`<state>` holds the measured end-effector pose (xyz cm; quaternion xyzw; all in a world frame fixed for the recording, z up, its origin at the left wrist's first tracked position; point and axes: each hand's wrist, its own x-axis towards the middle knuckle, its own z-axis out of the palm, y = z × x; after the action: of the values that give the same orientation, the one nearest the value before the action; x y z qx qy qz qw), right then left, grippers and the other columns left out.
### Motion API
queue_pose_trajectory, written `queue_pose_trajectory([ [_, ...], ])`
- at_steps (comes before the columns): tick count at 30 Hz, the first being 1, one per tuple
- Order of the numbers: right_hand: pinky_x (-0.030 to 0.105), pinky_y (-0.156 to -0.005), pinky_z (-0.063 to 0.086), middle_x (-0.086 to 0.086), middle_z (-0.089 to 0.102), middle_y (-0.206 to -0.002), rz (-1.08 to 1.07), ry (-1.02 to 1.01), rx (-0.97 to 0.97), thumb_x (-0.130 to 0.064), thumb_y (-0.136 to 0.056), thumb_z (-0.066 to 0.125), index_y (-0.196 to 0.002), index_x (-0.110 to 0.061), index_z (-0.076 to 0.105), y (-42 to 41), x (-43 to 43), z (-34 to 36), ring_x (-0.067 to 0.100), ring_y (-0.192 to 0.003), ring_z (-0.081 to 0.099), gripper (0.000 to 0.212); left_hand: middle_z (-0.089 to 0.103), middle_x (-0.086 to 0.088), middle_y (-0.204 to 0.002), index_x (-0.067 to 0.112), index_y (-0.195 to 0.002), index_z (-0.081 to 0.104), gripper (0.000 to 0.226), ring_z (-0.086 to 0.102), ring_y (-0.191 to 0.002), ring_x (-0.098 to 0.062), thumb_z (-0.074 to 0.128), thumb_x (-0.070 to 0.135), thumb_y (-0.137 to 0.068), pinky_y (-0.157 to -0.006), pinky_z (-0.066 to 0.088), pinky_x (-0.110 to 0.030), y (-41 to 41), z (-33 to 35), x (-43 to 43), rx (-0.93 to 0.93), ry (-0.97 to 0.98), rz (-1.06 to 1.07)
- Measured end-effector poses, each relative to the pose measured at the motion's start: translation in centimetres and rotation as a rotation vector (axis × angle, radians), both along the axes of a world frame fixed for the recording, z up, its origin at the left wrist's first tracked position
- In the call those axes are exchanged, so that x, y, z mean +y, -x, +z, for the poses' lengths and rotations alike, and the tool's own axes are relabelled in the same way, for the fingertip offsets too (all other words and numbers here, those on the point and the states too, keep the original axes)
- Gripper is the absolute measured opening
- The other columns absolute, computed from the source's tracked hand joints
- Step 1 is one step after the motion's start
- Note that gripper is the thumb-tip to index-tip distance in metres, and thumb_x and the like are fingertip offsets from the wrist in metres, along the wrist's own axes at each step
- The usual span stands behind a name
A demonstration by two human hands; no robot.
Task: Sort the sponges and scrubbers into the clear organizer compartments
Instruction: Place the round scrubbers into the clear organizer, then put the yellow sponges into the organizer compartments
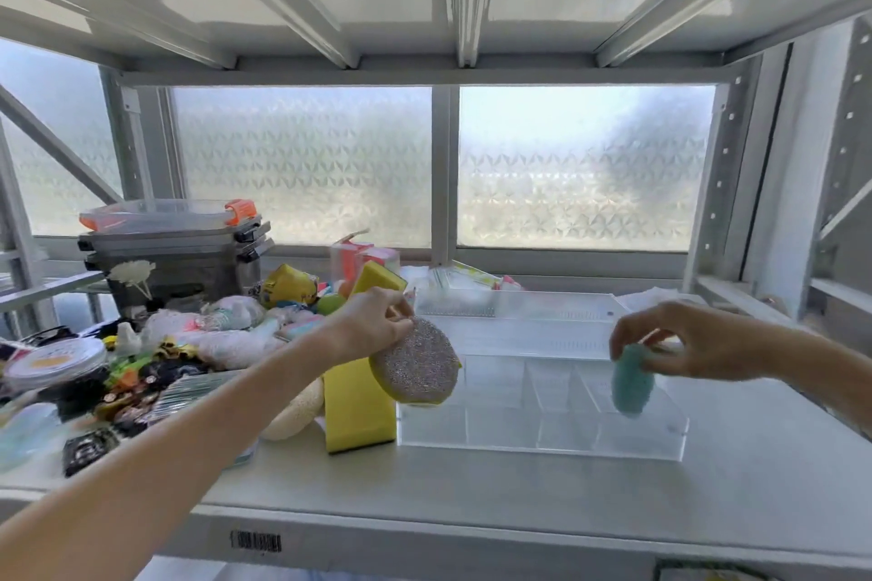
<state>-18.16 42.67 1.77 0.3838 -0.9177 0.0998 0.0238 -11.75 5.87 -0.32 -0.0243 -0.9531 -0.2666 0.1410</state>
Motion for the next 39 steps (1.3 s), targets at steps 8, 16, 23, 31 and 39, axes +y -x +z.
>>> queue_pose_trajectory([
  [8, 0.018, -0.101, 0.044, -0.015, 0.055, -0.108, 0.011, -0.054, -0.058, -0.014, -0.084, 0.059, -0.105, -0.044, 0.067, -0.6, -1.7, -2.9, 0.001, -0.107, 0.057, 0.037, 0.065, -0.011, -0.1, 0.006, -0.096, 0.06, 0.02, 0.062, -0.093, -0.024, 0.066, 0.021, -0.085, -0.085, 0.052, -0.037, 0.2, -2.9, 2.9, 0.222, 0.106, 0.102],
  [16, 0.013, -0.086, 0.052, 0.002, 0.071, -0.103, 0.121, 0.284, -0.019, -0.012, -0.08, 0.071, -0.105, -0.016, 0.07, 1.3, -9.9, 4.4, 0.01, -0.1, 0.066, 0.025, 0.068, -0.003, -0.097, 0.012, -0.1, 0.065, 0.027, 0.062, -0.09, -0.018, 0.067, 0.032, -0.083, -0.084, 0.052, -0.033, -0.1, 2.9, -6.5, 0.055, 0.204, 0.128],
  [23, 0.038, -0.093, 0.05, 0.012, 0.068, -0.117, 0.047, 0.175, 0.092, -0.032, -0.081, 0.071, -0.117, -0.004, 0.061, 5.8, -26.9, 1.9, 0.027, -0.106, 0.063, 0.046, 0.057, 0.0, -0.127, 0.02, -0.127, 0.056, 0.052, 0.053, -0.119, -0.019, 0.067, 0.012, -0.076, -0.097, 0.044, -0.03, 0.4, -0.1, -13.2, -0.384, 0.409, 0.109],
  [31, 0.027, -0.063, 0.042, 0.011, 0.068, -0.1, -0.121, 0.207, 0.033, -0.029, -0.07, 0.078, -0.098, -0.006, 0.066, 9.3, -32.2, -1.7, 0.027, -0.092, 0.064, 0.037, 0.055, -0.001, -0.124, 0.022, -0.119, 0.056, 0.033, 0.054, -0.111, -0.019, 0.058, 0.017, -0.086, -0.092, 0.046, -0.03, 1.9, -2.2, -13.5, -0.239, 0.569, 0.076],
  [39, 0.044, -0.081, 0.055, 0.015, 0.073, -0.097, 0.019, 0.55, 0.045, -0.024, -0.074, 0.074, -0.1, -0.006, 0.068, 7.7, -29.0, 1.8, 0.029, -0.089, 0.068, 0.032, 0.064, 0.002, -0.093, 0.02, -0.086, 0.059, 0.015, 0.062, -0.09, -0.02, 0.048, 0.018, -0.095, -0.082, 0.051, -0.035, 1.9, -2.6, -14.6, -0.081, 0.493, 0.081],
])
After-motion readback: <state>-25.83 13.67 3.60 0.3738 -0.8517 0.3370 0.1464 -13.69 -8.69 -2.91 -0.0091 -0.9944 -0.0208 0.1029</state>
